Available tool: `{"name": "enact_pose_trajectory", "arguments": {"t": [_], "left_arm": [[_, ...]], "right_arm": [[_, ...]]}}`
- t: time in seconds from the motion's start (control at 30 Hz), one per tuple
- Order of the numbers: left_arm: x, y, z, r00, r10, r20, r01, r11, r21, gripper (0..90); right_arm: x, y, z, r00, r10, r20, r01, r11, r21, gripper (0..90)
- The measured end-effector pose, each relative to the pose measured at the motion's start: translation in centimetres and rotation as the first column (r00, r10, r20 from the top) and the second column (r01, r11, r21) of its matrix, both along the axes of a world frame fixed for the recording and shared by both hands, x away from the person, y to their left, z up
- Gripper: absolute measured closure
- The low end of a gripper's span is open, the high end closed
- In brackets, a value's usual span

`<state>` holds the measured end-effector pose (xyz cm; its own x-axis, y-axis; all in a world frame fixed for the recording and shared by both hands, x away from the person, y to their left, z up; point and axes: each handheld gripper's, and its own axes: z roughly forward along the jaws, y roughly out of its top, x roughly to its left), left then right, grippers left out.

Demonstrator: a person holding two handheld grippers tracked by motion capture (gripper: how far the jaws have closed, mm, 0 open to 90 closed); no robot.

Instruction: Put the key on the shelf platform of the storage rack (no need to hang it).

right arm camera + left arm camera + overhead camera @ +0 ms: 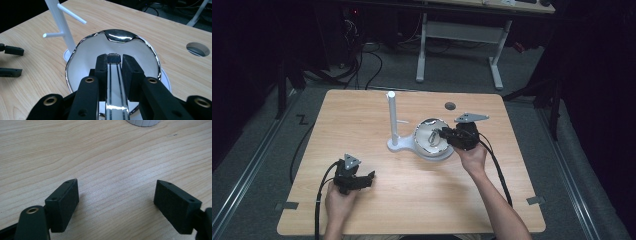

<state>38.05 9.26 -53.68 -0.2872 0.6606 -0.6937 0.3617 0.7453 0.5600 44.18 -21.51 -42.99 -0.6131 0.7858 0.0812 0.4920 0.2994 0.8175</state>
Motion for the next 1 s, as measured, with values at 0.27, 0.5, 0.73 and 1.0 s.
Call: {"name": "enact_pose_trajectory", "arguments": {"t": [0.27, 0.5, 0.73, 1.0], "left_arm": [[0.0, 0.0, 0.0, 1.0, -0.001, 0.0, 0.001, 1.0, 0.0, 20.5], [0.0, 0.0, 0.0, 1.0, -0.002, 0.001, 0.002, 1.0, 0.002, 20.4], [0.0, 0.0, 0.0, 1.0, -0.004, 0.001, 0.004, 1.0, 0.003, 20.3], [0.0, 0.0, 0.0, 1.0, -0.003, 0.002, 0.003, 1.0, 0.003, 20.4]], "right_arm": [[1.0, 0.9, -0.7, 0.9999, -0.004, -0.011, 0.003, 0.9999, -0.016, 76.0], [1.9, 1.6, -1.4, 0.9994, -0.011, -0.033, 0.01, 0.9997, -0.023, 76.0], [2.7, 2.1, -2.4, 0.9981, -0.014, -0.06, 0.011, 0.9988, -0.048, 75.9], [3.0, 2.6, -3.1, 0.9967, -0.015, -0.08, 0.008, 0.9958, -0.091, 75.7]]}}
